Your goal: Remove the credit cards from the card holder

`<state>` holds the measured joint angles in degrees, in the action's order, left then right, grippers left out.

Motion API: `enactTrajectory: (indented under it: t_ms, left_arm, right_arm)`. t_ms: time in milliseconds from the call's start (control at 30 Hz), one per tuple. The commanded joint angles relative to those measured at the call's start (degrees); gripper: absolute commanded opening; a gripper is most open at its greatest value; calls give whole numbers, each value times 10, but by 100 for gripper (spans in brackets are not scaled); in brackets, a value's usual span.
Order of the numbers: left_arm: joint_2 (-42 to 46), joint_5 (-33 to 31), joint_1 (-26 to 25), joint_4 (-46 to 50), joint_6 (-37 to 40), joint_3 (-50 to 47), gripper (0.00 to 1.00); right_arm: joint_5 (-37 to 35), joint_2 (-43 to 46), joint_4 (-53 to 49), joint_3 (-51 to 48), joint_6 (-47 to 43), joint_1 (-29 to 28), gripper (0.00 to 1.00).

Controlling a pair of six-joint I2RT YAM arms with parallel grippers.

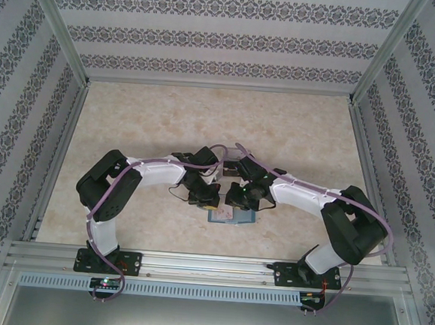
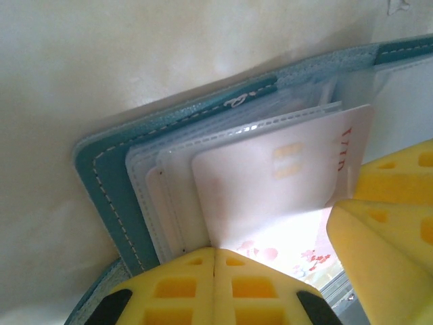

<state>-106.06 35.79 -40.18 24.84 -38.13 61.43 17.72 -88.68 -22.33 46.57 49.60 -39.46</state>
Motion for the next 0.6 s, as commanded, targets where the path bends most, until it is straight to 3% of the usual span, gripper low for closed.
enactTrajectory:
  t_ms: [0,300,567]
  left_arm:
    - [-20,-32,-9,42,8,-1,0]
    - [-16,-35,-8,46,7,0,0]
    - [-17,-36,-8,48,7,0,0]
  right_arm:
    - [27,-13,35,-8,4,0,21]
    - [11,-10,28,-17,-3,6,6]
    - [-7,22,0,-33,-20,29,0]
